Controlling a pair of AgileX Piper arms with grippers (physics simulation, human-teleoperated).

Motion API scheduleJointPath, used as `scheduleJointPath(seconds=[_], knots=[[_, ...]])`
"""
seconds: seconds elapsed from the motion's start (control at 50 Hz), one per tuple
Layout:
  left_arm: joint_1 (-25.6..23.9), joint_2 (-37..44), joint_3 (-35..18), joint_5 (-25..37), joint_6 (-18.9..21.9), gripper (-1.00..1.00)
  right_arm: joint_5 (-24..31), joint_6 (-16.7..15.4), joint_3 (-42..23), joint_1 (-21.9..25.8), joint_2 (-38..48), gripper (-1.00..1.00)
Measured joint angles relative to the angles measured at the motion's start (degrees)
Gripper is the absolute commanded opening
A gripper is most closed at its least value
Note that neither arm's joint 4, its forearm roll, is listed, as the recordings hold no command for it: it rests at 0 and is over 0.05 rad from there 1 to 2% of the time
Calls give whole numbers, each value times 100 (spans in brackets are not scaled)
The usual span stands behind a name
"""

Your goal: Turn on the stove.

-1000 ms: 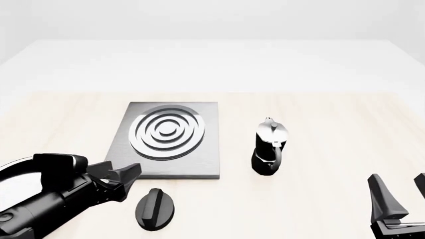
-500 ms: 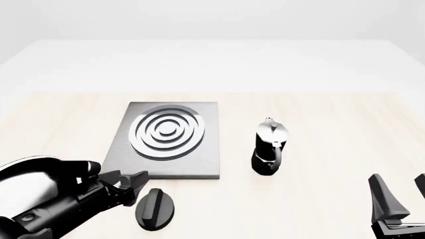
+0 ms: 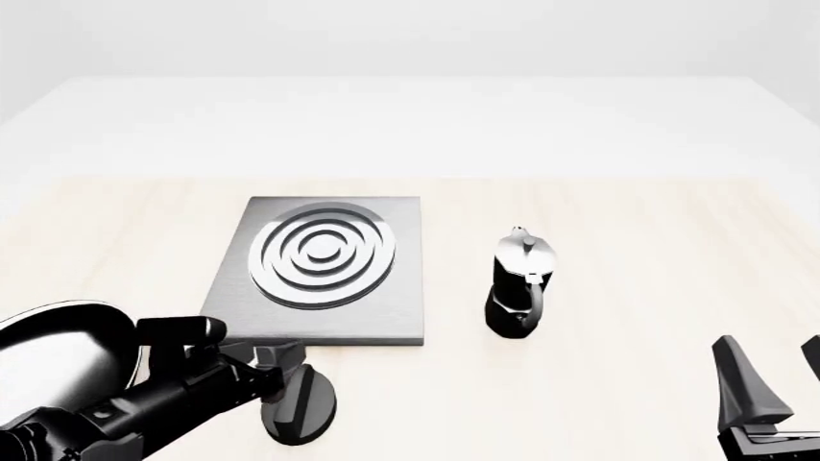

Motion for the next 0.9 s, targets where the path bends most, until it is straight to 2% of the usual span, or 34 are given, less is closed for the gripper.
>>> scheduleJointPath(seconds=[0.9], knots=[[-329,1444,3,-1079,-424,100,6,113,1,-26,-23,100]])
